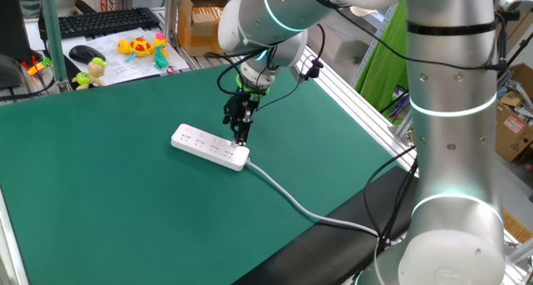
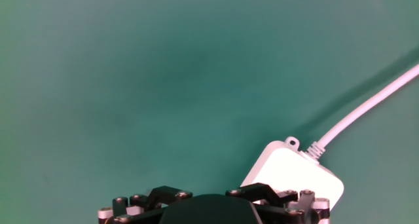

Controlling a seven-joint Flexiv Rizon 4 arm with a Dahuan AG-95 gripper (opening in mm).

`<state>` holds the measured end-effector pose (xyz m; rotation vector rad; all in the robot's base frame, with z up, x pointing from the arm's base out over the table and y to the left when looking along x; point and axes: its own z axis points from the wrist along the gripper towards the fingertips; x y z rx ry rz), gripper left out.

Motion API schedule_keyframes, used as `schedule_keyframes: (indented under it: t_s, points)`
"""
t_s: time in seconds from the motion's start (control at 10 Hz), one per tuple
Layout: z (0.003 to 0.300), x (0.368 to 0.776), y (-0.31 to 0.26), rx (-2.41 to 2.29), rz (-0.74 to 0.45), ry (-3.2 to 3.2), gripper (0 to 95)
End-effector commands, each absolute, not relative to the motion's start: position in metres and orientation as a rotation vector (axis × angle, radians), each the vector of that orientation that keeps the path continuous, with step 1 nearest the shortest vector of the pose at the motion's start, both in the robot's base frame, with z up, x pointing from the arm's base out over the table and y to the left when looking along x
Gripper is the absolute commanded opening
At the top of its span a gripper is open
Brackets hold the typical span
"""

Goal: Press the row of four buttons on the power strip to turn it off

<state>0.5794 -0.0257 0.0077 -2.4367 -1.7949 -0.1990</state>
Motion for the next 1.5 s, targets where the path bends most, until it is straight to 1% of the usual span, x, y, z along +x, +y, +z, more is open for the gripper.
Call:
schedule_keyframes:
  t_s: [0.1, 0.3, 0.5, 0.8, 1.5]
  points:
    - [0.015, 0.578, -0.022, -2.419, -0.163, -1.81, 95.0]
    - [0.029, 0.569, -0.016, -2.374, -0.148, -1.849, 95.0]
    - [0.024, 0.556, -0.007, -2.388, -0.116, -1.857, 95.0]
    - [0.016, 0.54, 0.002, -2.392, -0.103, -1.876, 95.0]
    - [0.02, 0.548, -0.01, -2.354, -0.099, -1.924, 95.0]
